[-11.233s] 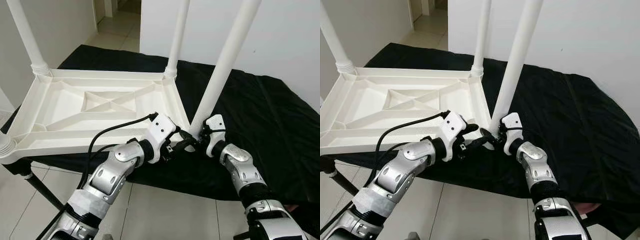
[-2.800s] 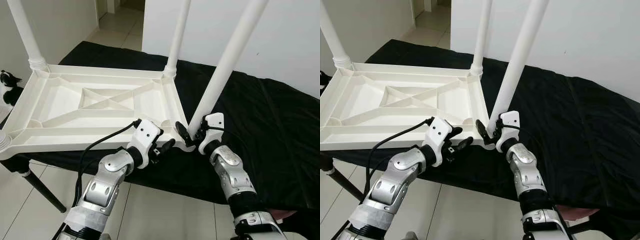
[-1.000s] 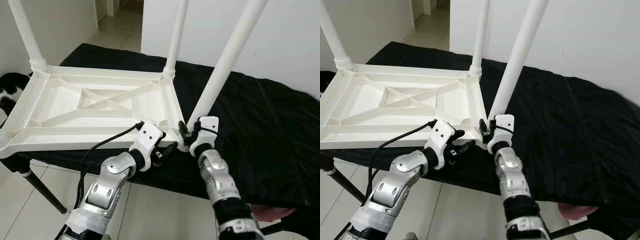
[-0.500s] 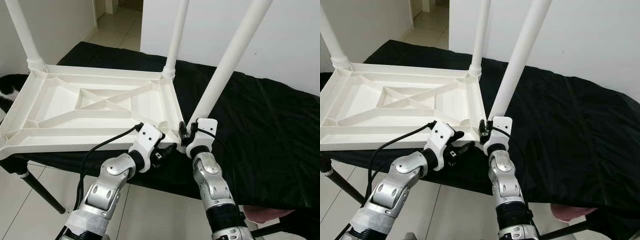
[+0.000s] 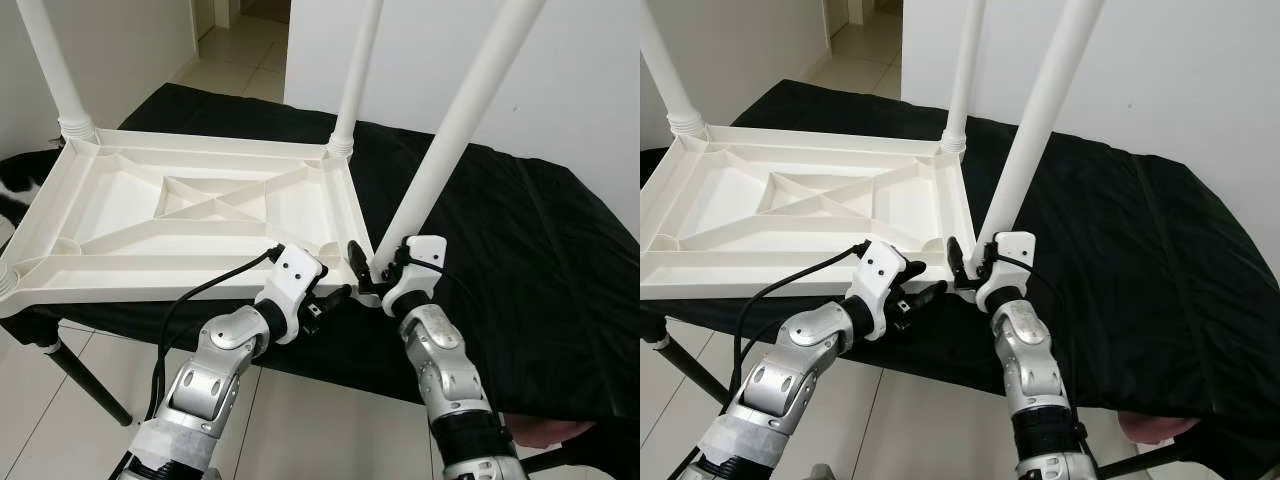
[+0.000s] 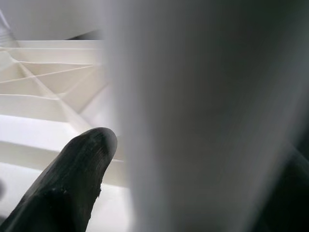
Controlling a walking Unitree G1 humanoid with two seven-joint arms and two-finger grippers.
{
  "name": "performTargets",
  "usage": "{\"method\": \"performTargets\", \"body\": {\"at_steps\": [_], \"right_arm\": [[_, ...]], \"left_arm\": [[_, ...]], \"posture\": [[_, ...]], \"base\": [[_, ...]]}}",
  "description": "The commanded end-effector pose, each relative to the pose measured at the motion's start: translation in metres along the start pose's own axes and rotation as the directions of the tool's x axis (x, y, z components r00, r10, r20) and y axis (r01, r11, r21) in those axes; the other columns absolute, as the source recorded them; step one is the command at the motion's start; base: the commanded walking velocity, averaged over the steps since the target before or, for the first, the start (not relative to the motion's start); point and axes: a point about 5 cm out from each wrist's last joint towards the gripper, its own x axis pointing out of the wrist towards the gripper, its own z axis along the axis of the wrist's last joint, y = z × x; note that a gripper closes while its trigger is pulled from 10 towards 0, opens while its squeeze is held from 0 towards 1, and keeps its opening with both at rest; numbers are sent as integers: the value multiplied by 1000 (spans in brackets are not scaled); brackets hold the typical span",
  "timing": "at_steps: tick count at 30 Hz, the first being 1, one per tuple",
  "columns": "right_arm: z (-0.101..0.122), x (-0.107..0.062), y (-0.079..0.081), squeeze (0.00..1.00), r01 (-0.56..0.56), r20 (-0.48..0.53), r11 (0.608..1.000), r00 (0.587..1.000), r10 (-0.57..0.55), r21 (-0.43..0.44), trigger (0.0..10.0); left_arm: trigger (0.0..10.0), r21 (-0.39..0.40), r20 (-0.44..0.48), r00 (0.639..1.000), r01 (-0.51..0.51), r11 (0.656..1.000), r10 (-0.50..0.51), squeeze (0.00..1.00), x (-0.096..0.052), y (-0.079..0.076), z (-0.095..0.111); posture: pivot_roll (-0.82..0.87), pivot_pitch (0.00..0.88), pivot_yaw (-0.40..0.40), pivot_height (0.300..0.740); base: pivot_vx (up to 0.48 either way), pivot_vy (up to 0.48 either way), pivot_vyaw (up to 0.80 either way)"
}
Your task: Building children table
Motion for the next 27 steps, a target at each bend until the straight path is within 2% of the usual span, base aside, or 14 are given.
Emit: {"method": "performTargets", "body": {"at_steps": [1, 4, 7, 10, 12, 17, 20, 21, 22, 27], "right_arm": [[-3, 0, -4, 0, -44, -18, 999, 999, 43, -5, 10000], [-2, 3, -10, 0, -196, -51, 978, 980, 193, -67, 10000], [-3, 6, -10, 0, -249, -73, 965, 967, 243, -82, 10000], [-7, 12, -10, 0, -346, -129, 934, 934, 333, -90, 10000], [-7, 12, -10, 0, -346, -129, 934, 934, 333, -90, 10000], [-12, 17, -7, 0, -409, -176, 908, 904, 389, -91, 10000], [-12, 17, -7, 0, -409, -176, 908, 904, 389, -91, 10000], [-15, 19, -7, 0, -422, -199, 902, 895, 399, -91, 4039], [-18, 20, -7, 0, -432, -217, 898, 887, 407, -83, 0], [-22, 18, -8, 0, -437, -238, 896, 880, 410, -72, 0]], "left_arm": [[10000, 8, 7, 999, -47, 999, 46, 0, 2, 1, 4], [10000, 11, 7, 999, -44, 999, 44, 0, 3, 3, 4], [10000, 13, 8, 999, -43, 999, 43, 0, 3, 3, 5], [10000, 19, 10, 999, -43, 999, 43, 0, 4, 5, 6], [10000, 19, 10, 999, -43, 999, 43, 0, 4, 5, 6], [10000, 26, 12, 999, -48, 999, 48, 0, 4, 6, 7], [10000, 26, 12, 999, -48, 999, 48, 0, 4, 6, 7], [10000, 28, 14, 999, -51, 998, 50, 0, 4, 7, 8], [10000, 30, 15, 999, -53, 998, 52, 0, 4, 7, 8], [10000, 31, 15, 999, -53, 998, 53, 0, 4, 7, 8]], "posture": [[3, 0, -99, 740], [1, 0, -94, 740], [2, 0, -90, 740], [7, 0, -90, 740], [7, 0, -90, 740], [16, 0, -91, 740], [16, 0, -91, 740], [20, 0, -94, 740], [21, 0, -96, 740], [21, 0, -98, 740]], "base": [[0, 0, 0], [0, 0, 0], [0, 0, 0], [0, 0, 0], [0, 0, 0], [0, 0, 0], [0, 0, 0], [0, 0, 0], [0, 0, 0], [0, 0, 0]]}}
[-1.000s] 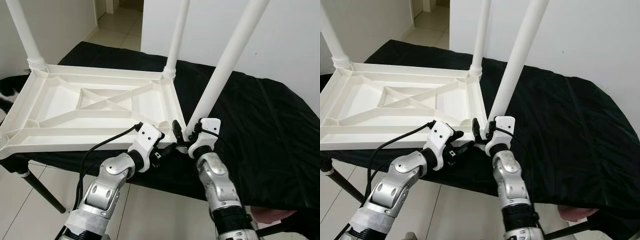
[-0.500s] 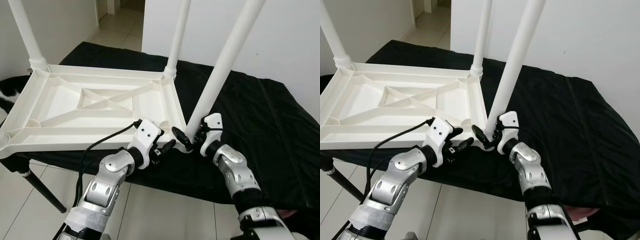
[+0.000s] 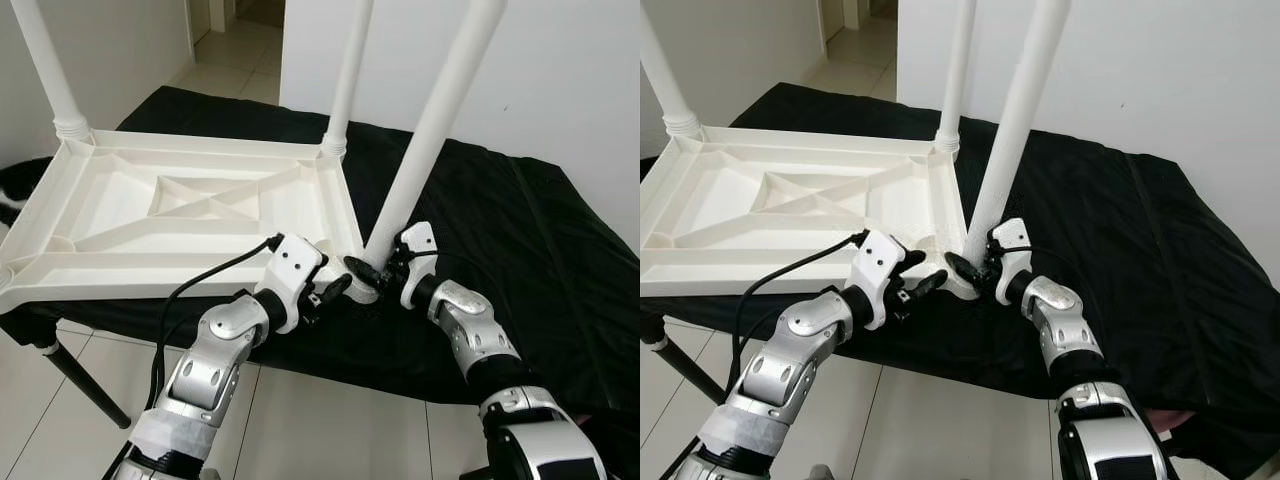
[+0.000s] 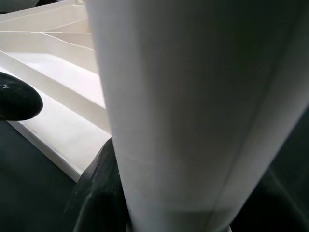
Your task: Building children table
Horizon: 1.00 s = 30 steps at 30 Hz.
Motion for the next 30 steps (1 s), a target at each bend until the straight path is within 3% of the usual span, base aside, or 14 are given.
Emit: {"method": "performTargets", "body": {"at_steps": [1, 6, 7, 8, 9, 12, 14, 17, 21, 26, 27, 28, 29, 30], "right_arm": [[-14, 0, 7, 0, -42, -75, 999, 996, 43, 13, 0], [-25, -7, 5, 0, -52, -88, 998, 995, 56, 40, 0], [-28, -10, 4, 0, -35, -89, 998, 995, 39, 48, 9333], [-28, -10, 4, 0, -35, -89, 998, 995, 39, 48, 9333], [-29, -13, 3, 0, -9, -83, 998, 996, 14, 63, 10000], [-29, -16, 2, 0, 32, -64, 998, 998, -28, 60, 10000], [-29, -17, -3, 0, 160, -58, 985, 986, -156, 64, 10000], [-28, -17, -4, 0, 255, -38, 963, 967, -252, 84, 10000], [-26, -17, -2, 0, 282, -17, 954, 959, -282, 98, 10000], [-22, -18, 2, 0, 421, 10, 899, 905, -425, 125, 10000], [-22, -19, 4, 0, 474, 5, 870, 878, -479, 135, 10000], [-22, -19, 4, 0, 474, 5, 870, 878, -479, 135, 10000], [-23, -20, 7, 0, 538, -6, 832, 840, -542, 139, 10000], [-23, -20, 7, 0, 538, -6, 832, 840, -542, 139, 10000]], "left_arm": [[10000, 7, -8, 999, -45, 999, 45, 0, 1, 2, -1], [10000, 5, -10, 999, -41, 999, 42, 0, 1, 1, -2], [10000, 4, -9, 999, -38, 999, 38, 0, 1, 0, -2], [10000, 4, -9, 999, -38, 999, 38, 0, 1, 0, -2], [10000, 4, -10, 999, -36, 999, 36, 0, 2, 0, -2], [10000, 4, -11, 999, -33, 999, 33, 0, 2, 0, -2], [10000, 3, -13, 1000, -27, 1000, 27, 0, 2, -1, -3], [10000, 1, -14, 1000, -17, 1000, 17, 0, 3, -3, -4], [10000, 0, -14, 1000, -12, 1000, 12, 0, 3, -4, -4], [10000, 1, -16, 1000, -1, 1000, 1, 0, 4, -6, -5], [10000, 1, -16, 1000, 0, 1000, 0, 0, 4, -6, -5], [10000, 1, -16, 1000, 0, 1000, 0, 0, 4, -6, -5], [10000, 0, -15, 1000, 1, 1000, -1, 0, 4, -6, -5], [10000, 0, -15, 1000, 1, 1000, -1, 0, 4, -6, -5]], "posture": [[21, 0, -98, 740], [19, 0, -98, 740], [8, 0, -93, 740], [8, 0, -93, 740], [6, 0, -92, 740], [4, 0, -91, 740], [-4, 0, -89, 740], [-15, 0, -83, 740], [-17, 0, -82, 740], [-25, 0, -88, 740], [-25, 0, -88, 740], [-25, 0, -88, 740], [-26, 0, -92, 740], [-26, 0, -92, 740]], "base": [[0, 0, 0], [0, 0, 0], [0, 0, 0], [0, 0, 0], [0, 0, 0], [0, 0, 0], [0, 0, 0], [0, 0, 0], [0, 0, 0], [0, 0, 0], [0, 0, 0], [0, 0, 0], [0, 0, 0], [0, 0, 0]]}}
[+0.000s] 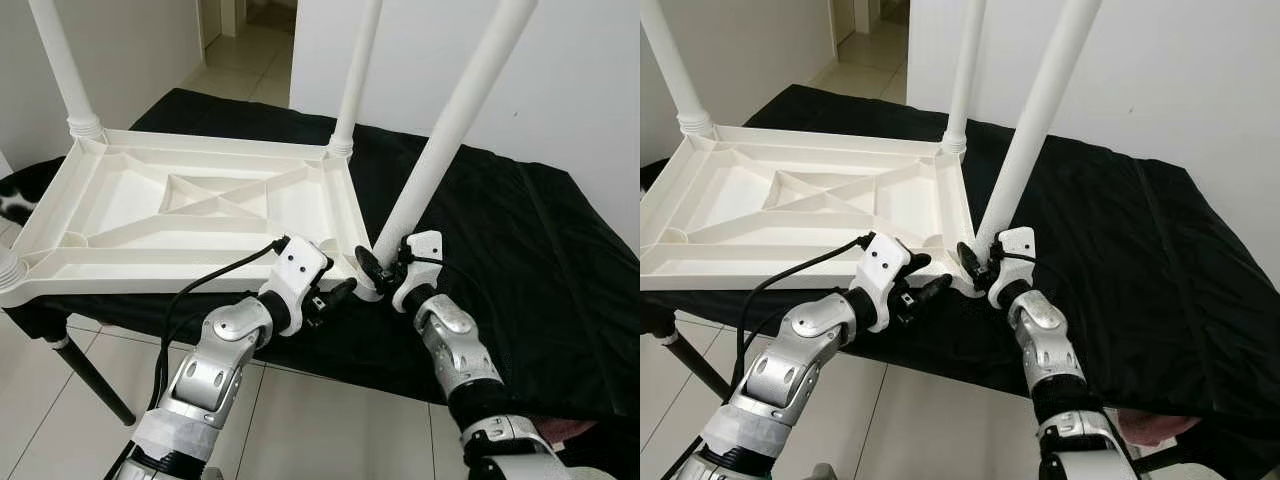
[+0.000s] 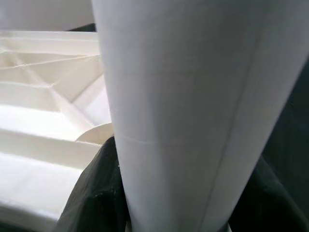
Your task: Building children table
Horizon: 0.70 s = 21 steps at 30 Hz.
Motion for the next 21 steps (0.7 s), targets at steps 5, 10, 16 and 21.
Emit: {"method": "performTargets", "body": {"at_steps": [5, 10, 16, 21], "right_arm": [[-13, -20, -5, 0, 298, -52, 953, 952, -301, -56, 10000], [-16, -29, 4, 0, 421, -68, 903, 902, -427, -87, 10000], [-12, -28, 5, 0, 416, -58, 906, 905, -421, -81, 10000], [-5, -27, 11, 1000, 396, -36, 918, 917, -397, -16, 10000]], "left_arm": [[10000, -2, -7, 1000, -14, 1000, 14, 0, 2, -4, -4], [10000, -2, -7, 1000, -13, 1000, 13, 0, 2, -5, -4], [10000, -1, -8, 1000, -13, 1000, 13, 0, 2, -5, -5], [10000, 2, -6, 1000, -16, 1000, 16, 0, 2, -5, -4]], "posture": [[-22, 0, -98, 740], [-16, 0, -104, 740], [-16, 0, -106, 740], [-6, 0, -110, 740]], "base": [[0, 0, 0], [0, 0, 0], [0, 0, 0], [0, 0, 0]]}}
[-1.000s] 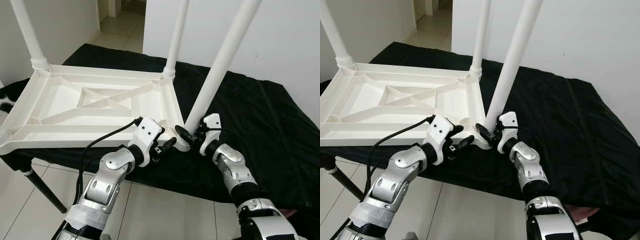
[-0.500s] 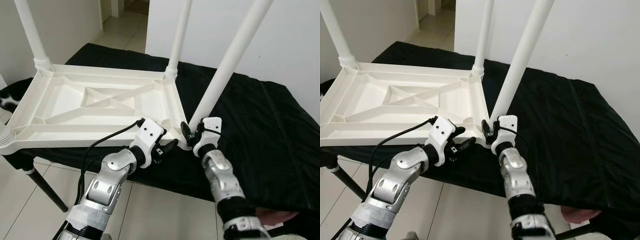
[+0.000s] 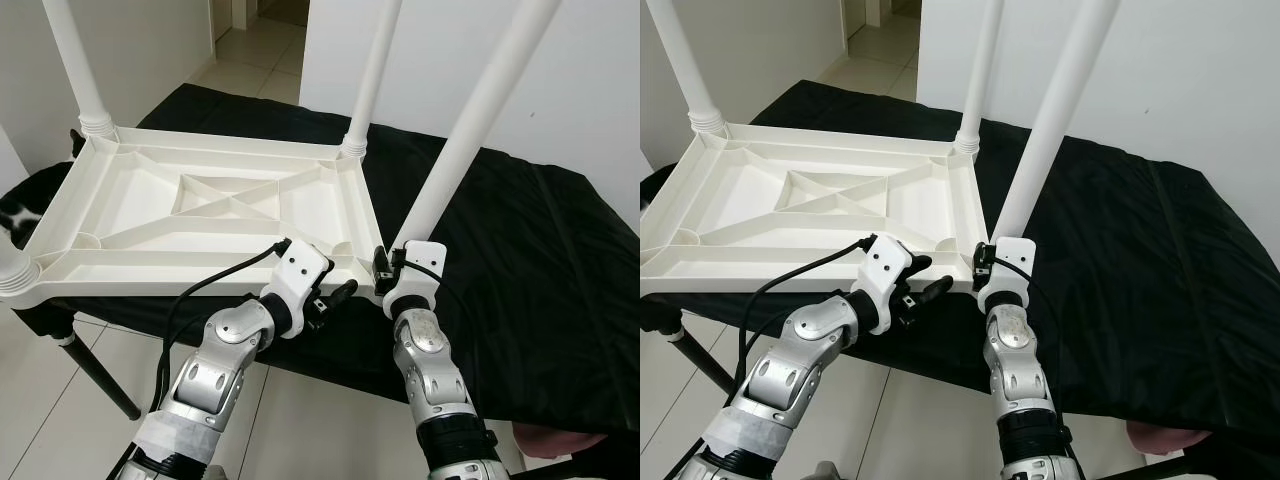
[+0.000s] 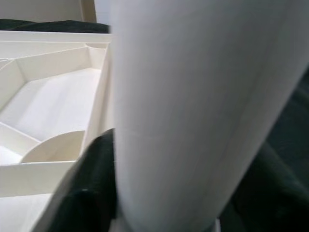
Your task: Building children table
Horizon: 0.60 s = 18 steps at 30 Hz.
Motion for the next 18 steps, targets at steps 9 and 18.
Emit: {"method": "performTargets", "body": {"at_steps": [9, 18], "right_arm": [[0, 1, -11, 1000, -34, -2, 995, 999, 34, 97, 10000], [-6, 16, -26, 0, -438, -64, 898, 898, 435, -41, 10000]], "left_arm": [[10000, 6, -5, 1000, -30, 1000, 30, 0, 1, -1, -3], [10000, 6, -3, 1000, -31, 999, 31, 0, 3, 0, -2]], "posture": [[-5, 0, -112, 740], [-8, 0, -110, 740]], "base": [[0, 0, 0], [0, 0, 0]]}}
